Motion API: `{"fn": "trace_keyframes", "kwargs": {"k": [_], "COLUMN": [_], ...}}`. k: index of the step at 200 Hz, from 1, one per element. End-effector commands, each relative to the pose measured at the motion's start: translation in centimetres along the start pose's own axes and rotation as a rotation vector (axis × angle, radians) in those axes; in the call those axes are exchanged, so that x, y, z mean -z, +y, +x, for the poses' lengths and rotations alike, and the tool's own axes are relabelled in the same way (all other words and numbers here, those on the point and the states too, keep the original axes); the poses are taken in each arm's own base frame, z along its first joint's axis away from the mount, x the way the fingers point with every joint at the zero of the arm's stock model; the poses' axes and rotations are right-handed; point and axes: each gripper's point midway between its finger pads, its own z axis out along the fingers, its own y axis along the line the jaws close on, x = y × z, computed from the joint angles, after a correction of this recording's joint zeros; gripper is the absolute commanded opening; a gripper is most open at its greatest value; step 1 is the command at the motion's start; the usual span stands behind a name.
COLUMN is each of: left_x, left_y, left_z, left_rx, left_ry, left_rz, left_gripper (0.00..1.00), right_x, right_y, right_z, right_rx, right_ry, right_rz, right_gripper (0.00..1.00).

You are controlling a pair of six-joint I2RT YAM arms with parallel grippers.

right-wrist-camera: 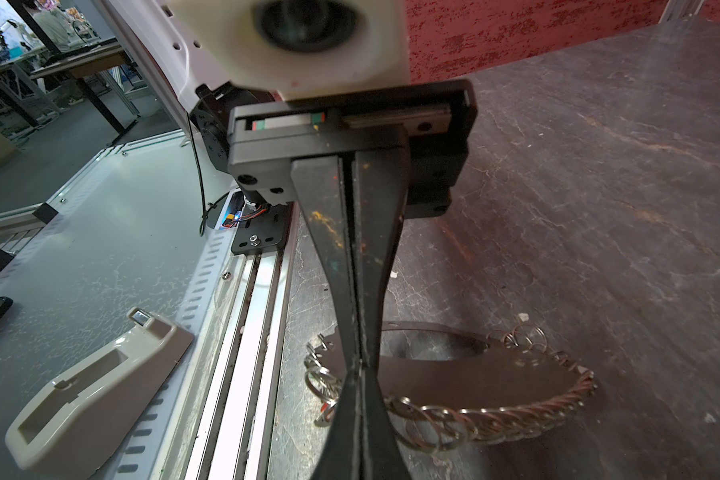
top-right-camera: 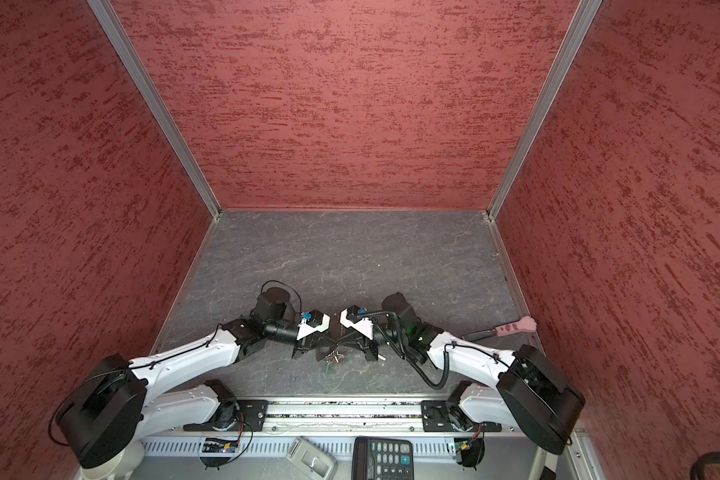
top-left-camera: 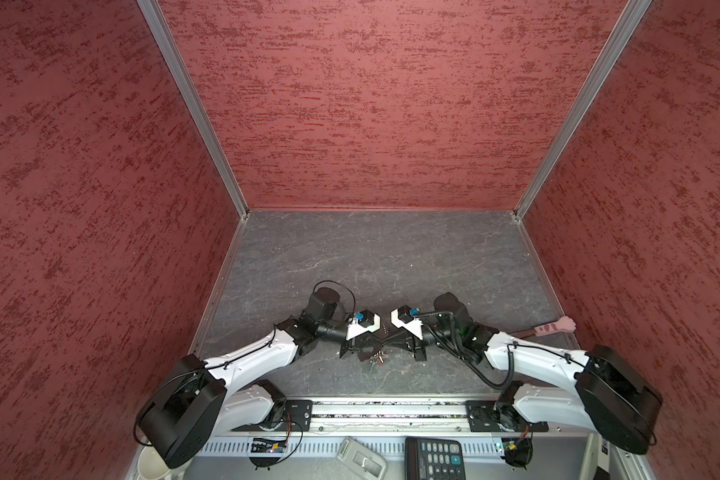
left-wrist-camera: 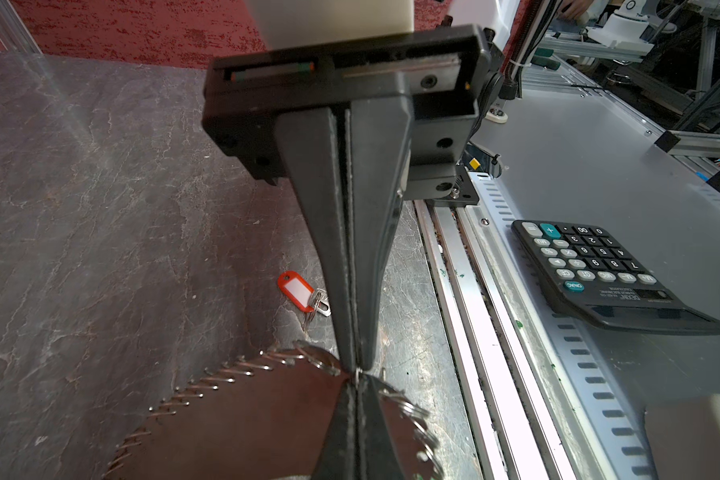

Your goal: Put the keys on the keyring

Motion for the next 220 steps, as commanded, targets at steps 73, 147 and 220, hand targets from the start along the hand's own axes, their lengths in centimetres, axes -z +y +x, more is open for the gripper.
{"fn": "trace_keyframes", "kwargs": {"k": [73,147,220], "left_x": [0.9,1.7,1.6], "left_y": [1.0,1.3,0.6], "left_z": [-2.3,-2.8,-3.3], "left_rx": [-0.056,-0.031,-0.031], "left_ry": [-0.095,-0.159,-0.189], "left_rz": [-0.072,-0.071,-0.016], "left_gripper": [0.13,0.22,0.14], "right_x": [1.3,2.6,2.4], "right_y": [-0.9,0.5,0.5], "right_z": [-3.6,-6.1,-6.1], "right_rx": [0.065,0.1,0.105], "right_ry": [-0.153,-0.376,-0.425], "right_rz": [0.113,0.069,0.046], "right_gripper": [0.0,0.0,0.0]}}
